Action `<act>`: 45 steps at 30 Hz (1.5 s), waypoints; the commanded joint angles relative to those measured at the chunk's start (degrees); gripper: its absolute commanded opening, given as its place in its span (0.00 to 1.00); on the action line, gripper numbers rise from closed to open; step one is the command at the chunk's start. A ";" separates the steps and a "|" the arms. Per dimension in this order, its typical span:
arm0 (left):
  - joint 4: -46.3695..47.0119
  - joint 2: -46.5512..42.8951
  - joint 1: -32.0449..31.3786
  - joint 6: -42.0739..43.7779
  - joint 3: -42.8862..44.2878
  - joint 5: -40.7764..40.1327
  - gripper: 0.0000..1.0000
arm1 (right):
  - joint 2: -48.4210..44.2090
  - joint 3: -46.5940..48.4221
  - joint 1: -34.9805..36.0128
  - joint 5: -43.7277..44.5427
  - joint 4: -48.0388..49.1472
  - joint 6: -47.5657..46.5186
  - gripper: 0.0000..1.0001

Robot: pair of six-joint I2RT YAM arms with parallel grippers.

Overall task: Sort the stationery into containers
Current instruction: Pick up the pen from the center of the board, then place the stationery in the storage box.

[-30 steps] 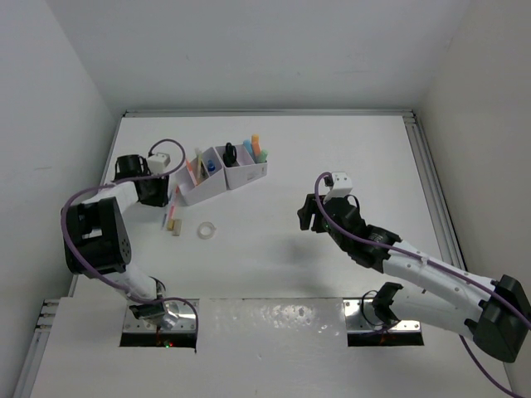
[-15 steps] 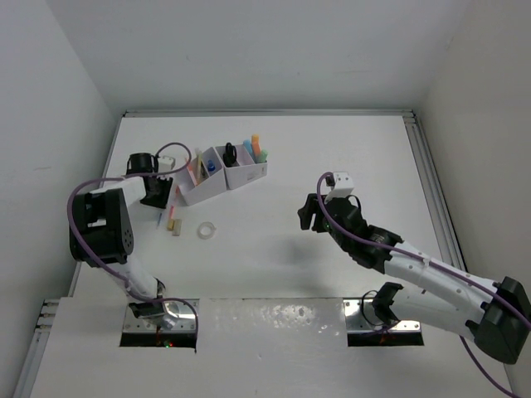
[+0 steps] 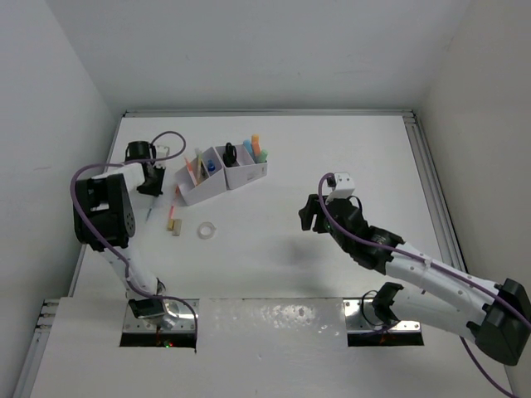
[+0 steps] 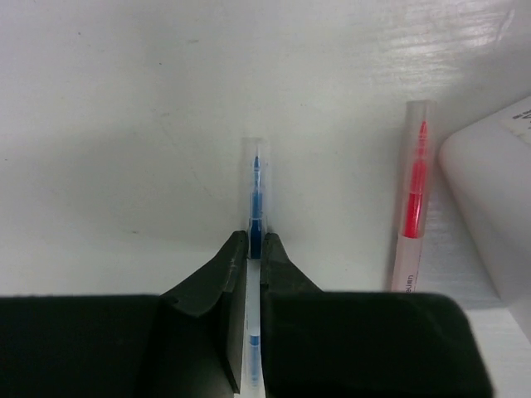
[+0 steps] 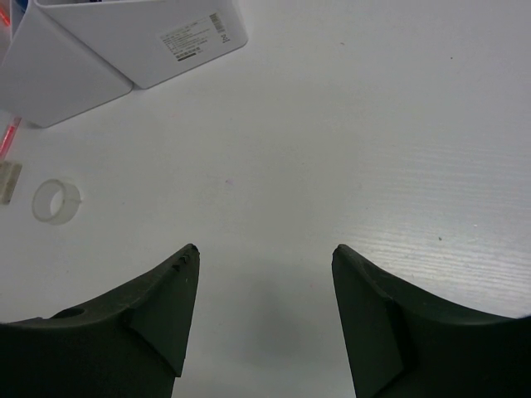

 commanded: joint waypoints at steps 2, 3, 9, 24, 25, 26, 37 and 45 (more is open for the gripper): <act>-4.24 -0.08 2.31 -1.47 2.30 8.93 0.00 | -1.68 -0.28 0.11 0.90 0.03 0.63 0.64; -3.81 -2.44 2.49 -2.17 2.91 10.25 0.00 | -1.85 -0.37 0.11 1.07 -0.06 0.72 0.64; 7.86 -13.87 0.56 -11.13 8.45 17.30 0.00 | -2.64 -0.72 0.11 1.16 -0.24 0.80 0.64; 34.86 -14.85 -15.53 -28.81 4.25 12.91 0.00 | -1.85 2.97 0.11 2.48 -1.64 -1.66 0.63; 35.39 -15.72 -15.53 -29.16 3.37 12.55 0.00 | -1.85 3.32 0.02 2.65 -1.82 -1.57 0.63; 36.87 -16.17 -15.70 -29.25 1.62 12.38 0.00 | -1.85 3.49 0.02 2.66 -1.82 -1.31 0.63; 47.32 -20.04 -18.17 -26.97 -8.40 11.67 0.00 | -3.26 4.55 0.54 2.39 -3.05 3.26 0.60; 63.33 -20.21 -17.91 -19.06 -20.36 16.94 0.00 | -5.63 5.16 1.16 4.59 -5.16 5.37 0.59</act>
